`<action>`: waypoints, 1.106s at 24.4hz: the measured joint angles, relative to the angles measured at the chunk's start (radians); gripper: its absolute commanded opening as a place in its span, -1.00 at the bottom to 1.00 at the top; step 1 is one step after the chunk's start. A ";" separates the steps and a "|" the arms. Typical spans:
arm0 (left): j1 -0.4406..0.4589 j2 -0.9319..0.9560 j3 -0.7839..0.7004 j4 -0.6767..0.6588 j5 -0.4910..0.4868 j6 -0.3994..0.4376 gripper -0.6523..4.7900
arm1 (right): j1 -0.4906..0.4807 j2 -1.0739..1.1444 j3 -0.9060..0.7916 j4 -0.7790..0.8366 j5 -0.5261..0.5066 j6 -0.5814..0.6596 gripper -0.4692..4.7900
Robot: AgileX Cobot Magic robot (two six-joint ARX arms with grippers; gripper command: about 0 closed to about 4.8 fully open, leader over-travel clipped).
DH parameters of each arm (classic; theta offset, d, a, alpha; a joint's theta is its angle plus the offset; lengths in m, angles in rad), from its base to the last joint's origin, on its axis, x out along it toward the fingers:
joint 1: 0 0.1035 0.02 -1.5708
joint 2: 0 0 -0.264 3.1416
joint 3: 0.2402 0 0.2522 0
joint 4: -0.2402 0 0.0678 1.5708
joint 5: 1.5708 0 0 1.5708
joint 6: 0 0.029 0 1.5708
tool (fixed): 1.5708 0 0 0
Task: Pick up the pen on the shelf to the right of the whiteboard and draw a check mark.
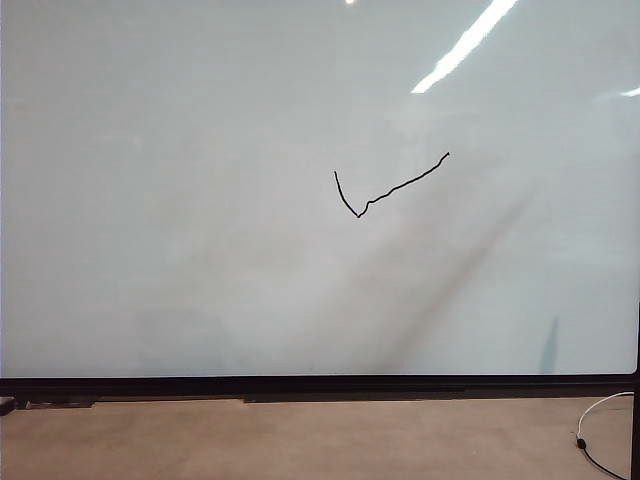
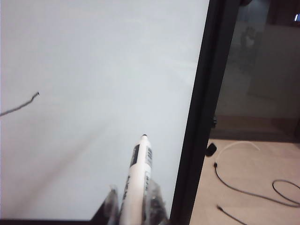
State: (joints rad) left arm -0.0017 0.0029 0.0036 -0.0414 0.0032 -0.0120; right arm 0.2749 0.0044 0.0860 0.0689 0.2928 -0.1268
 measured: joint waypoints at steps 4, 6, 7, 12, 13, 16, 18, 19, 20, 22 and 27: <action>0.000 0.000 0.000 0.000 0.000 0.000 -0.78 | 0.001 -0.004 -0.014 -0.007 0.001 0.001 -0.85; 0.000 0.000 0.000 -0.001 0.000 0.000 -0.78 | 0.001 -0.004 -0.031 0.002 0.000 0.002 -0.85; 0.000 0.000 0.000 0.000 0.000 0.000 -0.78 | 0.001 -0.004 -0.041 0.004 0.000 0.002 -0.85; 0.000 0.000 0.000 0.000 0.000 0.000 -0.78 | 0.000 -0.004 -0.090 0.040 -0.016 0.014 -0.85; 0.000 0.000 0.000 0.000 0.000 0.000 -0.78 | -0.001 -0.003 -0.090 0.038 -0.021 0.017 -0.85; 0.000 0.000 0.000 0.000 0.000 0.000 -0.78 | -0.012 -0.003 -0.090 0.038 -0.026 0.017 -0.85; 0.000 0.000 0.000 0.000 0.000 0.000 -0.78 | -0.062 -0.003 -0.090 0.035 -0.056 0.017 -0.85; 0.000 0.000 0.000 0.000 0.000 0.000 -0.78 | -0.097 -0.003 -0.090 0.035 -0.090 0.018 -0.85; 0.000 0.000 0.000 0.000 0.000 0.000 -0.78 | -0.125 -0.003 -0.090 0.034 -0.117 0.018 -0.85; 0.000 0.000 0.000 0.000 0.000 0.000 -0.78 | -0.177 -0.003 -0.090 0.030 -0.170 0.022 -0.85; 0.000 0.000 0.000 0.000 0.000 0.000 -0.78 | -0.279 -0.003 -0.090 0.030 -0.269 0.042 -0.85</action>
State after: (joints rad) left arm -0.0017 0.0032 0.0036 -0.0414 0.0032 -0.0124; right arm -0.0044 0.0013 -0.0044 0.0986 0.0242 -0.0853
